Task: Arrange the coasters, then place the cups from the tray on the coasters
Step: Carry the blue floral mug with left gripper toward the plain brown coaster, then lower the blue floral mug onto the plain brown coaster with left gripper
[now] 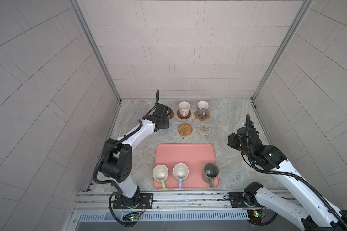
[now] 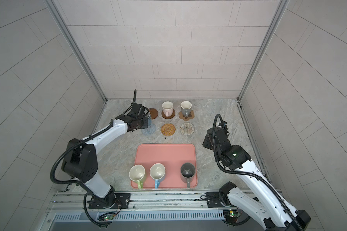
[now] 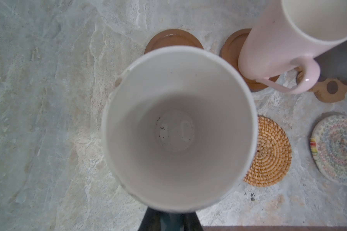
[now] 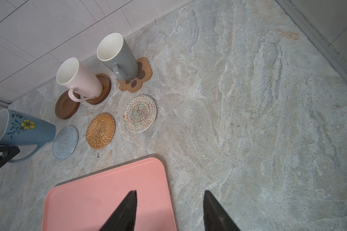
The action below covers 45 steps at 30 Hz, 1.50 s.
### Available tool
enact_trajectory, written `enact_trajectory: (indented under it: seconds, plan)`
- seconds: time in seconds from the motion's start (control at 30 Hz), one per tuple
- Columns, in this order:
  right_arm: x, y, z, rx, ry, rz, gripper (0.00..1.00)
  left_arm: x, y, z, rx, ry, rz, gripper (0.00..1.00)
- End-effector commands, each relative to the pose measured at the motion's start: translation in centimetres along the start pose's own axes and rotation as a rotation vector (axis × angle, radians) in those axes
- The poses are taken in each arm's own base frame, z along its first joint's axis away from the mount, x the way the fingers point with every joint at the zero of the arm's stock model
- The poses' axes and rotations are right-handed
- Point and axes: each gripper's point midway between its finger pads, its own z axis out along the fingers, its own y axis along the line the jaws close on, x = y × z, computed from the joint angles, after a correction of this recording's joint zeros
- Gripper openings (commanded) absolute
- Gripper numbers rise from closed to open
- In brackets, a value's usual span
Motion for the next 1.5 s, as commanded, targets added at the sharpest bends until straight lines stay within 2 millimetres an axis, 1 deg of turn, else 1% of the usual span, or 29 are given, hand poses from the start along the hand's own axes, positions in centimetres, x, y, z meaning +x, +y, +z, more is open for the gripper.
enact_trajectory:
  seconds: [0.0,0.13,0.27,0.4,0.6,0.83,1.03,1.47]
  plan:
    - [0.1,-1.0,-0.2,0.034,-0.004,0.019,0.55,-4.6,-0.5,-0.4,0.026,-0.115,-0.005,0.03]
    - [0.4,-1.2,-0.2,0.038,-0.001,0.031,0.55,-6.2,-0.4,1.0,0.026,-0.122,-0.012,0.02]
    - [0.3,-1.3,-0.3,0.038,-0.004,0.034,0.55,-7.4,0.0,2.3,0.020,-0.123,-0.014,0.02]
    - [0.3,-1.4,-0.4,0.046,-0.005,0.034,0.55,-8.4,0.3,3.4,0.013,-0.126,-0.018,0.02]
    - [0.5,-1.5,-0.2,0.053,-0.001,0.036,0.55,-9.6,0.2,4.8,-0.005,-0.129,-0.002,0.02]
    - [0.4,-1.5,-0.3,0.053,-0.004,0.037,0.55,-10.4,0.0,6.3,-0.016,-0.127,-0.013,0.02]
    - [0.5,-1.6,-0.3,0.055,-0.001,0.031,0.55,-11.0,-0.3,6.9,-0.010,-0.133,-0.022,0.02]
    - [0.6,-1.7,-0.2,0.060,0.001,0.031,0.56,-10.8,-0.9,8.1,0.008,-0.114,-0.033,0.02]
